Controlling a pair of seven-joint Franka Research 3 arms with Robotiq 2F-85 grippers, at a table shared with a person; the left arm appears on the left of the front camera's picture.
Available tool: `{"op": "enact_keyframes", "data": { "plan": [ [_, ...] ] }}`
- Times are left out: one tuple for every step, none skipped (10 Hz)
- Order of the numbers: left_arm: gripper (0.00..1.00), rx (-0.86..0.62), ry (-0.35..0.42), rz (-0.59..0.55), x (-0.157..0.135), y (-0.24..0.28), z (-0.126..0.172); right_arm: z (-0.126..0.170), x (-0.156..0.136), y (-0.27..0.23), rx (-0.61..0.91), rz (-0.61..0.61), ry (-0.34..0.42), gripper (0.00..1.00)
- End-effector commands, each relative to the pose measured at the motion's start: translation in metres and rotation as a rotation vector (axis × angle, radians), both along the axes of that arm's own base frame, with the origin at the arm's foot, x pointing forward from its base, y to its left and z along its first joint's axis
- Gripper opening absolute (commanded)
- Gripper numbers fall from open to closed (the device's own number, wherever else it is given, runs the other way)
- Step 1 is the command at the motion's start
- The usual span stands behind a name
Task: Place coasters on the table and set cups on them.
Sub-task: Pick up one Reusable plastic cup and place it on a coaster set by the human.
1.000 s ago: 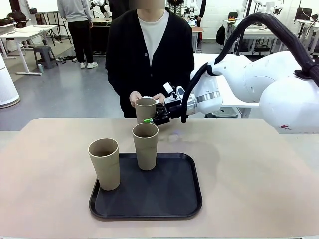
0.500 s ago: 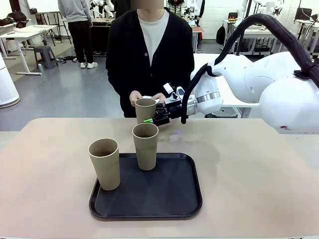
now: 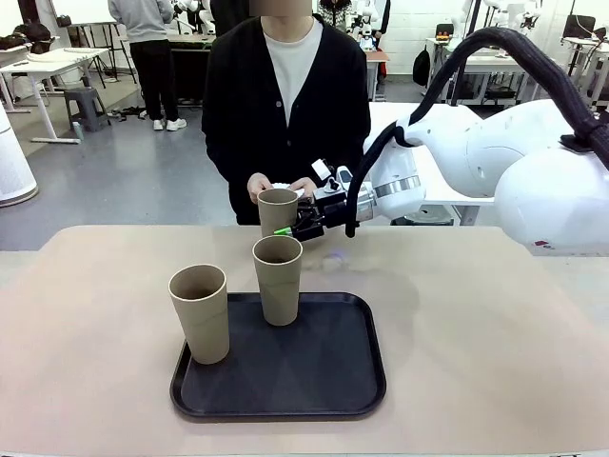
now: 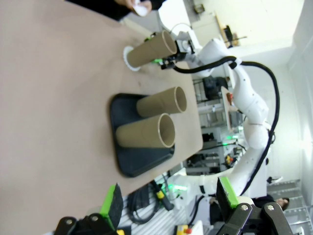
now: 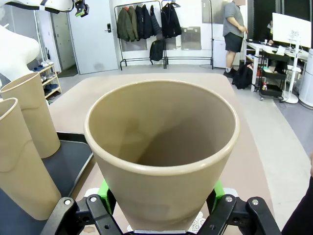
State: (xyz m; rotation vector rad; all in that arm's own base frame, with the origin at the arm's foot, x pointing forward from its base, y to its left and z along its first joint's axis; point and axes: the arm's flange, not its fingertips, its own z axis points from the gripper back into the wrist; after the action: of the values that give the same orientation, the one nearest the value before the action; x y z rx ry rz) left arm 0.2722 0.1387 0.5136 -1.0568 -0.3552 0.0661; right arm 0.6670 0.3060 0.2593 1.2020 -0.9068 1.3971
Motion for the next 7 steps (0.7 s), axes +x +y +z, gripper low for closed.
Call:
{"op": "enact_keyframes", "data": {
  "plan": [
    [1.00,-0.005,-0.024,-0.005,0.0006,0.0013,0.0006,0.0015,-0.0010,-0.0006,0.021,0.034,-0.011,0.85],
    [1.00,-0.005,-0.024,-0.005,0.0006,0.0013,0.0006,0.0009,-0.0010,-0.0007,0.026,0.040,-0.008,0.85],
    [1.00,-0.005,-0.024,-0.005,0.0006,0.0013,0.0006,0.0003,-0.0003,-0.0015,0.029,0.040,-0.008,0.85],
    [1.00,-0.005,-0.024,-0.005,0.0006,0.0013,0.0006,0.0001,0.0005,-0.0020,0.035,0.041,-0.008,0.85],
    [1.00,-0.005,-0.024,-0.005,0.0006,0.0013,0.0006,-0.0004,0.0002,-0.0021,0.037,0.046,-0.008,0.85],
    [1.00,-0.005,-0.024,-0.005,0.0006,0.0013,0.0006,-0.0005,0.0006,-0.0024,0.036,0.050,-0.013,0.85],
    [1.00,-0.005,-0.024,-0.005,0.0006,0.0013,0.0006,-0.0010,0.0013,-0.0032,0.032,0.049,-0.022,0.85]
  ]
}}
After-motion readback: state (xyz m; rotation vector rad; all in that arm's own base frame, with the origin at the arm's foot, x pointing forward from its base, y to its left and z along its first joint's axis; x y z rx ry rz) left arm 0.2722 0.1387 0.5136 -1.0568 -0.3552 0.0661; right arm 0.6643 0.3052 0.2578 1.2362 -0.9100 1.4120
